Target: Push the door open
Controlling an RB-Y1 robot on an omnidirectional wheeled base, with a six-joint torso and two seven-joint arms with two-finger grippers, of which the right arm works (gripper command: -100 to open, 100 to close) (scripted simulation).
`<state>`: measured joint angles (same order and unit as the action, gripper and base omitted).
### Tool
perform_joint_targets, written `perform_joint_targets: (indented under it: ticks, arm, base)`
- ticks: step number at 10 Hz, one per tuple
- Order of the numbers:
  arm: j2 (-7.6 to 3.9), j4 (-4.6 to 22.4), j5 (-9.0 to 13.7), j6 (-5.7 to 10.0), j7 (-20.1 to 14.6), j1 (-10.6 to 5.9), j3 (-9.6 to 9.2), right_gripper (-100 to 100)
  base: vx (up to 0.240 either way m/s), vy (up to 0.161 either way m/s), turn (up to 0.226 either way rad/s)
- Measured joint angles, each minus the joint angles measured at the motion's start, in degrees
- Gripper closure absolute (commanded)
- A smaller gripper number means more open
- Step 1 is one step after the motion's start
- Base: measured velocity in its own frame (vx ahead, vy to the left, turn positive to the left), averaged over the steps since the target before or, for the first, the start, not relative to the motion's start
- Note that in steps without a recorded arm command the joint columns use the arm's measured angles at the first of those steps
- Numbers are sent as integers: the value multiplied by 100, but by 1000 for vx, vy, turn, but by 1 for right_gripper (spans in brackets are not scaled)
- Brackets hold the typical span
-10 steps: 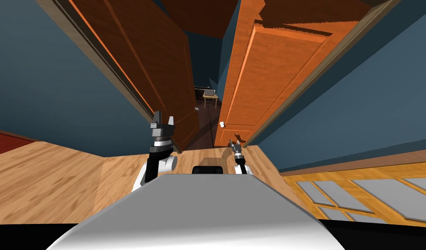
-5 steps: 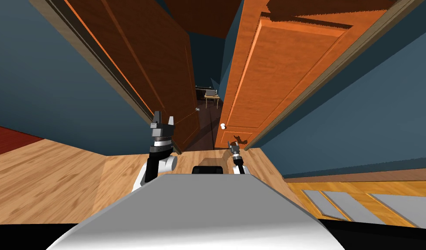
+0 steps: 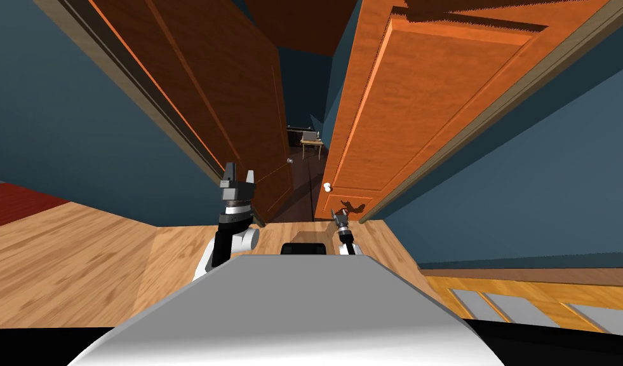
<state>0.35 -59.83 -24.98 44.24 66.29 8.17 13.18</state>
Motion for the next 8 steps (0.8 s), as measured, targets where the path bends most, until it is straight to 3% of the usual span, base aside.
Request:
perform_joint_targets:
  ticks: [6, 8]
  arm:
    - [143, 463, -160, 52, 388, -156, 101, -100]
    - [-13, 521, -147, 72, 425, -190, 129, -100]
  base:
    - [74, -22, 33]
    - [187, 5, 23]
